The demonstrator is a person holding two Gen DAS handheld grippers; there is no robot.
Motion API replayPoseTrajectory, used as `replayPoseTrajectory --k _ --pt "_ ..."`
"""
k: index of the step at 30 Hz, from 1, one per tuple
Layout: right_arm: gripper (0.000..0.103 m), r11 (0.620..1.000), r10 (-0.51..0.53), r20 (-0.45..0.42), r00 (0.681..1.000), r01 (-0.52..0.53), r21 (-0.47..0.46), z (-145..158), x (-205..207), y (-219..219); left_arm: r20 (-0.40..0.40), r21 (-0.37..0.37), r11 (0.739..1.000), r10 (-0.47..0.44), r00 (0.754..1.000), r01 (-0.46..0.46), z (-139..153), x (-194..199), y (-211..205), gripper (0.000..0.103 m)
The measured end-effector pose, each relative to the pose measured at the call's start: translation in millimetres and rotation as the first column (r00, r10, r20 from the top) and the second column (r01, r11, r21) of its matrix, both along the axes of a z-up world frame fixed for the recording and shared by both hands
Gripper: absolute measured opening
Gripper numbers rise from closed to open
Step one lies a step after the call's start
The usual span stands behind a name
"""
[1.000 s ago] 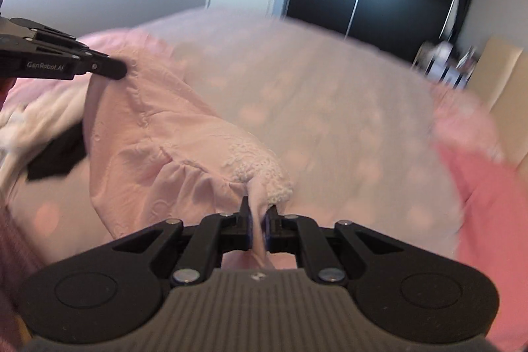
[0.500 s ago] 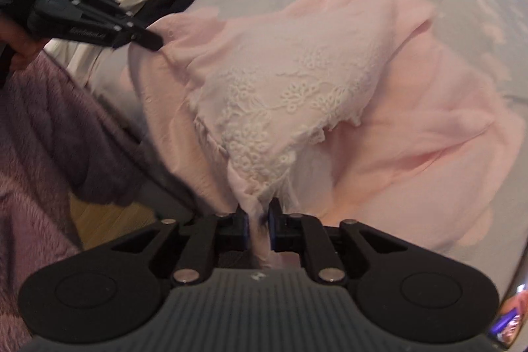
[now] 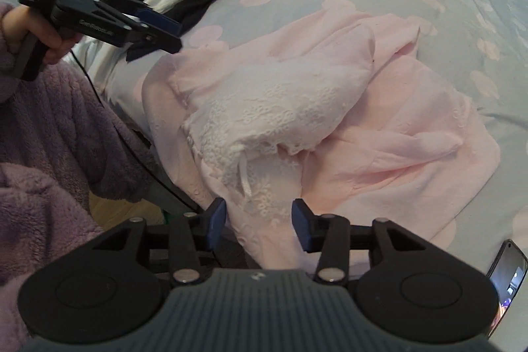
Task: Fold clothes
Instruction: 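Open both tools, releasing the pink garment onto the bed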
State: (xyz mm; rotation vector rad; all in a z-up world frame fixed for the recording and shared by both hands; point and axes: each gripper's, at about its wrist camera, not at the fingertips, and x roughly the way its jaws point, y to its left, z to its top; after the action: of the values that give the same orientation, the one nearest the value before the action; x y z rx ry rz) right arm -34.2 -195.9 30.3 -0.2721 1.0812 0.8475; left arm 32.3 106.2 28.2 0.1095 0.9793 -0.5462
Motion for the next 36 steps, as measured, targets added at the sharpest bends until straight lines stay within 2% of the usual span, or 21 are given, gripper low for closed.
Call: replayPoseTrajectory --k 4,6,10,14,20,22,25,26,27,29,30,32,36 --pt "0.056 1.000 0.003 0.014 1.000 -0.004 0.026 22 12 -13 -0.007 -0.031 0.999 -0.025 1.000 0.025 -10 28 -22 0.043" --pt "0.057 1.000 -0.018 0.069 0.997 0.020 -0.024 23 18 -15 -0.036 -0.083 0.996 -0.037 0.999 0.033 -19 43 -33 0.043" --pt "0.056 0.996 -0.045 0.109 0.993 0.054 -0.076 -3 46 -8 -0.079 -0.148 0.989 -0.039 0.996 0.026 -35 70 -56 0.045" --pt "0.056 0.995 -0.029 0.129 0.991 0.042 -0.092 -33 77 3 -0.085 -0.152 0.988 -0.017 0.996 0.004 -39 92 -74 0.049" --pt "0.056 0.992 0.041 0.129 0.991 -0.024 -0.127 -55 108 23 -0.074 -0.135 0.990 0.023 0.997 -0.033 -44 120 -90 0.051" --pt "0.056 0.989 0.055 0.116 0.992 -0.039 -0.142 -63 115 28 -0.088 -0.142 0.989 0.036 0.995 -0.048 -49 129 -94 0.051" --pt "0.054 0.990 0.017 0.057 0.998 -0.008 -0.144 -76 124 25 -0.119 -0.163 0.984 0.058 0.991 -0.077 -58 138 -96 0.051" --pt "0.044 0.991 0.006 0.028 1.000 -0.003 -0.134 -79 125 23 -0.128 -0.165 0.983 0.055 0.990 -0.076 -62 139 -97 0.050" --pt "0.034 0.992 0.000 0.008 1.000 0.001 -0.128 -81 125 21 -0.136 -0.167 0.983 0.051 0.989 -0.074 -65 140 -99 0.049" --pt "0.027 0.991 -0.003 -0.001 1.000 0.002 -0.131 -82 121 19 -0.129 -0.146 0.986 0.057 0.990 -0.076 -73 140 -101 0.023" --pt "0.018 0.991 -0.004 0.002 1.000 0.004 -0.134 -82 119 19 -0.124 -0.133 0.988 0.062 0.990 -0.078 -76 139 -102 0.003" --pt "0.006 0.991 -0.011 0.003 1.000 0.011 -0.134 -82 116 19 -0.125 -0.120 0.989 0.067 0.990 -0.082 -81 136 -100 0.001" --pt "0.003 0.991 -0.039 0.044 0.998 0.044 -0.124 -68 111 13 -0.041 -0.130 0.988 0.082 0.996 -0.087 -61 119 -91 0.000"
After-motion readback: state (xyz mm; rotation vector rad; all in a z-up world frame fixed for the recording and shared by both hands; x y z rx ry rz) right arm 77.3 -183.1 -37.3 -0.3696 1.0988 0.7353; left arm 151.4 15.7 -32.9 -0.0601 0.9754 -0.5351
